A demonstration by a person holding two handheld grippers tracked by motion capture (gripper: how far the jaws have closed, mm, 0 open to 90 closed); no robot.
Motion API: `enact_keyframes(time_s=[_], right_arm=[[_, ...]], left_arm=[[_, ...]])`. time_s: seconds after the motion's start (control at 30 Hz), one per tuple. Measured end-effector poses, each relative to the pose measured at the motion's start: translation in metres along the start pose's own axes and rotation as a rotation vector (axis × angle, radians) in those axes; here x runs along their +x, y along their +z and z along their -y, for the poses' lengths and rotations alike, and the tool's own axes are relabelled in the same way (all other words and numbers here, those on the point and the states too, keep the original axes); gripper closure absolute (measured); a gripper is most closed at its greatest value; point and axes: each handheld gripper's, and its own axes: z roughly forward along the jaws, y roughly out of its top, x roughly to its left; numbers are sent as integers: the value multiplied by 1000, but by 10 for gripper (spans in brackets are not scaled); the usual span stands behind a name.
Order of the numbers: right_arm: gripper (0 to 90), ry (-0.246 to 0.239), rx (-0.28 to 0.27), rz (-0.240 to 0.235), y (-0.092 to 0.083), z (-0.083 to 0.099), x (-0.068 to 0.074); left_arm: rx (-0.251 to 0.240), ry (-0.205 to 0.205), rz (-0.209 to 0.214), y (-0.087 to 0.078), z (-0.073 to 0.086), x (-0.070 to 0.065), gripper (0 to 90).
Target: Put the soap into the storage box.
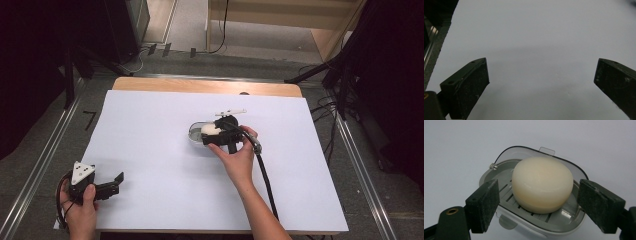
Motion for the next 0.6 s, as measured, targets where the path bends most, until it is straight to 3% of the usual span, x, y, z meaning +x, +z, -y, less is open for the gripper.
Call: enact_keyframes(time_s=[0.6], right_arm=[[185, 8, -49, -8, -24, 19, -28]], left_arm=[[5, 4, -2, 0, 0, -1, 4]])
